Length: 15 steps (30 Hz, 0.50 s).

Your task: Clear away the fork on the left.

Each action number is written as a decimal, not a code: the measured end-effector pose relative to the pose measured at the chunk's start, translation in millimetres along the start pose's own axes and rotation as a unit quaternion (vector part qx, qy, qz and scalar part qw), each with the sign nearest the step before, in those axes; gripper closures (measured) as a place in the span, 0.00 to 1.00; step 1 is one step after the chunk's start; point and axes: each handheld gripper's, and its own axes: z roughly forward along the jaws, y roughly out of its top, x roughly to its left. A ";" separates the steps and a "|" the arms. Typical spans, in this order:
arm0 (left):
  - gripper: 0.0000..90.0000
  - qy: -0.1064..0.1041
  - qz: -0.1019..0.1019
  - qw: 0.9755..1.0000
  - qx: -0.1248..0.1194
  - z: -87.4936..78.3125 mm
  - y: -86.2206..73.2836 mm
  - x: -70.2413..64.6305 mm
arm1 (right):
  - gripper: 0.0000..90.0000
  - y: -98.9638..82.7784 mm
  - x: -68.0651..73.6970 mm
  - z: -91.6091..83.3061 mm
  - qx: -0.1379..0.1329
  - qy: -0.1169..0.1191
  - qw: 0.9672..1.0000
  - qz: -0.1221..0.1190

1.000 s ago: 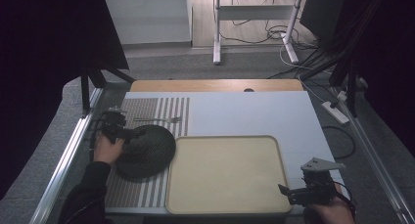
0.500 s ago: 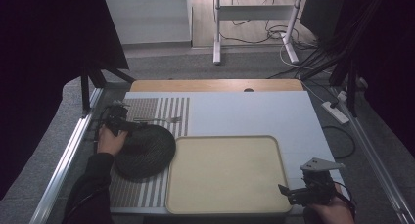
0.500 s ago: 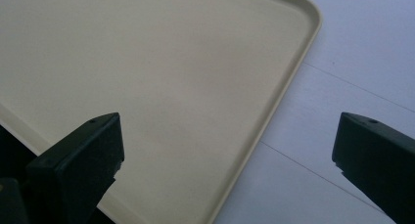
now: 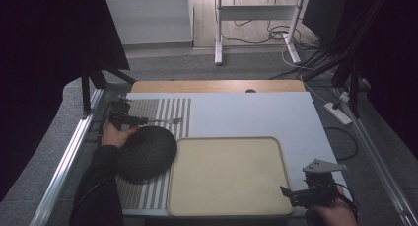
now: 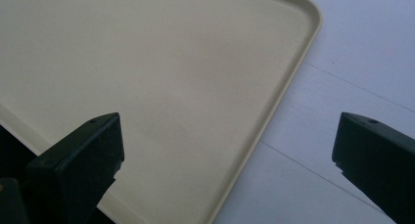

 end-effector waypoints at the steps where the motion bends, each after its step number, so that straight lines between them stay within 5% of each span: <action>1: 0.15 -0.001 -0.002 1.000 -0.003 0.0 0.8 2.0 | 0.00 0.0 0.0 0.0 0.000 0.000 1.000 0.000; 6: 0.57 0.001 -0.003 1.000 -0.010 2.2 7.3 7.9 | 0.00 0.0 -0.4 0.3 -0.001 0.002 1.000 0.002; 7: 0.74 0.014 -0.008 1.000 -0.005 5.2 9.7 7.8 | 0.00 0.0 -0.4 0.3 0.000 0.002 1.000 0.002; 9: 0.89 0.024 -0.006 1.000 0.000 9.1 11.8 7.1 | 0.00 0.0 -0.3 0.3 0.000 0.002 1.000 0.002; 15: 0.99 0.050 0.001 0.998 0.028 24.9 16.1 9.2 | 0.00 -0.2 -0.4 0.1 -0.001 0.004 1.000 0.001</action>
